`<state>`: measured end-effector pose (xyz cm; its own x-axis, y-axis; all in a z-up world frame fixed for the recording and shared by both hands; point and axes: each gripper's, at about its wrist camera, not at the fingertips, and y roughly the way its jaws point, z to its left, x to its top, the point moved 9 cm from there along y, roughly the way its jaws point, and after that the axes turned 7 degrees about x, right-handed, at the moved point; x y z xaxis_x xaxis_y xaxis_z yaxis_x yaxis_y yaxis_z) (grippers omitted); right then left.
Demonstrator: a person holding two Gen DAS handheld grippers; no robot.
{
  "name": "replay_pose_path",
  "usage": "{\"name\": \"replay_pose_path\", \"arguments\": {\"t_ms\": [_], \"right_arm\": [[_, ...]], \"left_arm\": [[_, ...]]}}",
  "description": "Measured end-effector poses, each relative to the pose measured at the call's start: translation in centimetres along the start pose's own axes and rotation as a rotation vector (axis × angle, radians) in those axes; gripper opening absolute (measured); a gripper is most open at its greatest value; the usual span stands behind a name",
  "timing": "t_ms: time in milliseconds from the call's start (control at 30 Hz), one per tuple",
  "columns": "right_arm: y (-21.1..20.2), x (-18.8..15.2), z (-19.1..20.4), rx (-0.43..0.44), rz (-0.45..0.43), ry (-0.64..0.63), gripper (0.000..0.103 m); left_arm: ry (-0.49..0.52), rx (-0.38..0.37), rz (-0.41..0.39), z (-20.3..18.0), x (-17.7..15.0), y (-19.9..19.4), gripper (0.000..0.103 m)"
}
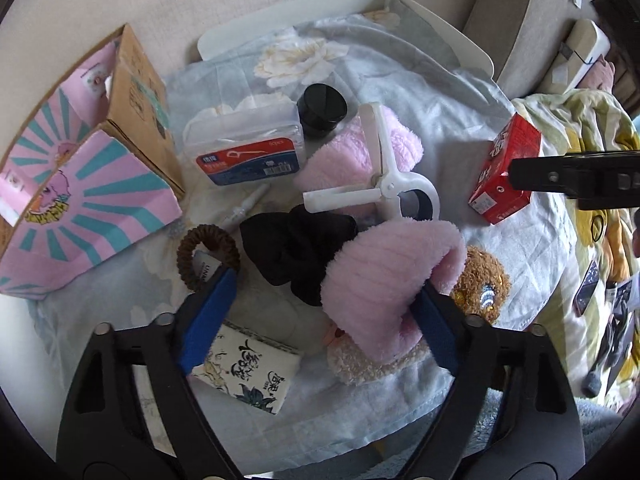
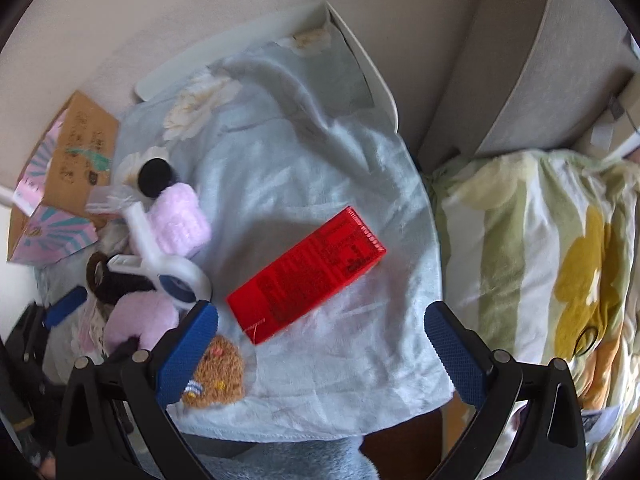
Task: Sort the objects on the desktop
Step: 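Grasp the pink fluffy scrunchie with left gripper while right gripper grasps red snack box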
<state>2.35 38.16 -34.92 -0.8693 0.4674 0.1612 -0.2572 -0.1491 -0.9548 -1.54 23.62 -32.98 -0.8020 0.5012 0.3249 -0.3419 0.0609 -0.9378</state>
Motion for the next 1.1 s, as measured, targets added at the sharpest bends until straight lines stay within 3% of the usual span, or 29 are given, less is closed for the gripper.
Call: {"name": "replay_pose_path", "arguments": {"t_ms": [200, 267, 333, 533, 1100], "right_arm": [[2.3, 0.2, -0.3, 0.042, 0.041, 0.111, 0.102], [2.6, 0.2, -0.6, 0.037, 0.045, 0.129, 0.091], [2.8, 0.2, -0.9, 0.046, 0.046, 0.137, 0.057], [2.8, 0.2, -0.7, 0.019, 0.050, 0.093, 0.034], [-0.1, 0.3, 0.9, -0.056, -0.042, -0.014, 0.030]], "left_arm": [[-0.016, -0.011, 0.041, -0.3, -0.2, 0.7, 0.046], [-0.012, -0.012, 0.047, -0.4, -0.3, 0.7, 0.039], [-0.011, -0.023, 0.049, -0.5, -0.4, 0.5, 0.032], [-0.026, -0.060, 0.059, -0.6, -0.6, 0.1, 0.019], [-0.069, -0.123, -0.020, 1.6, -0.6, -4.1, 0.016]]}}
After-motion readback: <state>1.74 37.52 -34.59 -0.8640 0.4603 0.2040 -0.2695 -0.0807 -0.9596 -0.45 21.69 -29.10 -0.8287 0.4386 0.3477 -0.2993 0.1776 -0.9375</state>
